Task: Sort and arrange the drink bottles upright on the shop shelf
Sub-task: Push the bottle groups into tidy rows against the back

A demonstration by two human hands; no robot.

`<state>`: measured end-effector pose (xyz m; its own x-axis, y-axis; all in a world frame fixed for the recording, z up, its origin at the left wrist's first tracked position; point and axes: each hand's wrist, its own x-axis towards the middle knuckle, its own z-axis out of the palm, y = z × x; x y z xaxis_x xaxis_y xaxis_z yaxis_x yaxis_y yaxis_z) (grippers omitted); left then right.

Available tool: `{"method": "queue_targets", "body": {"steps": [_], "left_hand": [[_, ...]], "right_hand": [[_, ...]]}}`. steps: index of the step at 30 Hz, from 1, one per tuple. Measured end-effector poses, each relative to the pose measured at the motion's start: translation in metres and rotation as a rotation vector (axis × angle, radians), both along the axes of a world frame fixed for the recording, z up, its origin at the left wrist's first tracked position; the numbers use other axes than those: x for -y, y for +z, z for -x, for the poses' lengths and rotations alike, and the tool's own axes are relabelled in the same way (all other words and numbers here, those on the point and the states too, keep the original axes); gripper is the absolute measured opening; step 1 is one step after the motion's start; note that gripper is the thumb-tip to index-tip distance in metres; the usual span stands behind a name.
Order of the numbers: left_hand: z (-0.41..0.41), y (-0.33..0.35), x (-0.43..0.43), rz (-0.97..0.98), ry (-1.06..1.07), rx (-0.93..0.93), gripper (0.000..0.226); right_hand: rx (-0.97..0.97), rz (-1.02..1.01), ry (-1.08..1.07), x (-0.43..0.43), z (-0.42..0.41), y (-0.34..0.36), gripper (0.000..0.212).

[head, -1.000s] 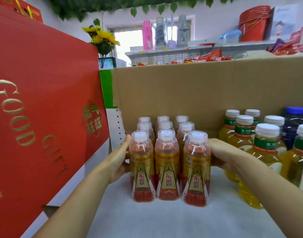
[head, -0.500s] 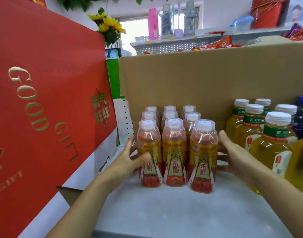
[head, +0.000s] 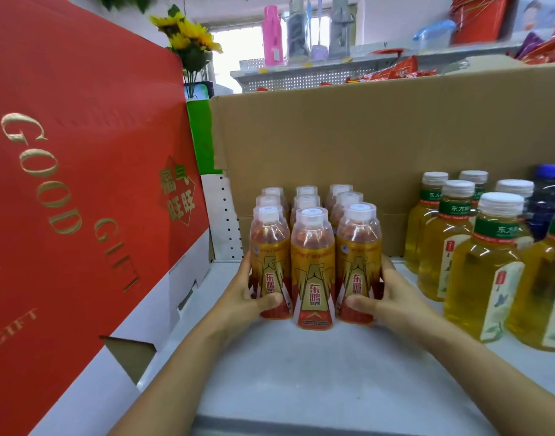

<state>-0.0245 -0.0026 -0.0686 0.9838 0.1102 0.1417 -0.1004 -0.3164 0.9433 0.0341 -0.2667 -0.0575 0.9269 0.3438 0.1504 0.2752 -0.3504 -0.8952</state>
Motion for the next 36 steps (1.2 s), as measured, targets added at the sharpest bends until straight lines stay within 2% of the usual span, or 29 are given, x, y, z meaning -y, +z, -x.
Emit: {"method": "queue_targets", "body": {"steps": [2,5,7,8,10,12,14,15,17,19,24,26,27,28,29,31,32,33,34,36], "left_hand": [[0.000,-0.001,0.007,0.025,0.010,-0.004,0.091],[-0.001,0.001,0.019,0.041,0.057,0.047,0.131],[0.001,0.002,0.025,0.024,0.100,0.080,0.150],[0.003,0.001,0.026,0.015,0.105,0.097,0.154],[0.004,-0.001,0.028,-0.027,0.115,0.119,0.159],[0.004,-0.002,0.031,-0.076,0.143,0.137,0.160],[0.004,-0.003,0.034,-0.110,0.171,0.157,0.159],[0.005,-0.004,0.034,-0.122,0.178,0.169,0.158],[0.005,-0.006,0.035,-0.160,0.200,0.190,0.154],[0.005,-0.008,0.036,-0.203,0.242,0.205,0.149],[0.002,-0.011,0.038,-0.206,0.254,0.239,0.141],[0.001,-0.012,0.037,-0.179,0.237,0.238,0.139],[0.000,-0.012,0.036,-0.144,0.226,0.235,0.136],[-0.001,-0.011,0.034,-0.092,0.218,0.227,0.134],[-0.002,-0.011,0.032,-0.032,0.213,0.211,0.132],[-0.004,-0.011,0.027,0.069,0.189,0.186,0.129],[-0.004,-0.012,0.026,0.097,0.166,0.180,0.127],[-0.006,-0.013,0.025,0.112,0.145,0.175,0.123],[-0.007,-0.015,0.025,0.120,0.129,0.172,0.120],[-0.010,-0.018,0.026,0.127,0.128,0.163,0.115]], "right_hand": [[0.014,0.001,-0.004,-0.001,-0.004,-0.001,0.078],[0.036,-0.016,-0.007,-0.001,-0.001,-0.004,0.080],[0.050,-0.063,-0.013,0.000,0.004,-0.008,0.096],[0.107,-0.090,-0.050,0.002,0.008,-0.006,0.108],[0.435,-0.089,-0.165,0.003,0.019,0.015,0.121],[0.865,0.066,-0.144,-0.002,0.024,0.049,0.121],[1.141,0.464,-0.072,-0.017,0.024,0.077,0.127],[1.189,0.700,-0.055,-0.028,0.024,0.085,0.132],[1.162,1.017,-0.051,-0.048,0.021,0.085,0.138],[1.144,1.103,-0.092,-0.058,0.015,0.075,0.137],[1.207,1.108,-0.116,-0.057,0.011,0.073,0.134],[1.260,1.040,-0.099,-0.051,0.014,0.072,0.137],[1.270,0.927,-0.120,-0.046,0.015,0.069,0.138],[1.240,0.724,-0.174,-0.039,0.016,0.065,0.138],[1.105,0.451,-0.241,-0.030,0.016,0.058,0.137],[0.552,-0.058,-0.293,-0.014,0.016,0.039,0.136],[0.294,-0.158,-0.253,-0.009,0.014,0.027,0.135],[0.123,-0.160,-0.163,-0.007,0.010,0.016,0.132],[0.036,-0.121,-0.060,-0.006,0.006,0.004,0.126],[0.035,-0.048,0.034,-0.007,-0.006,-0.014,0.109]]}}
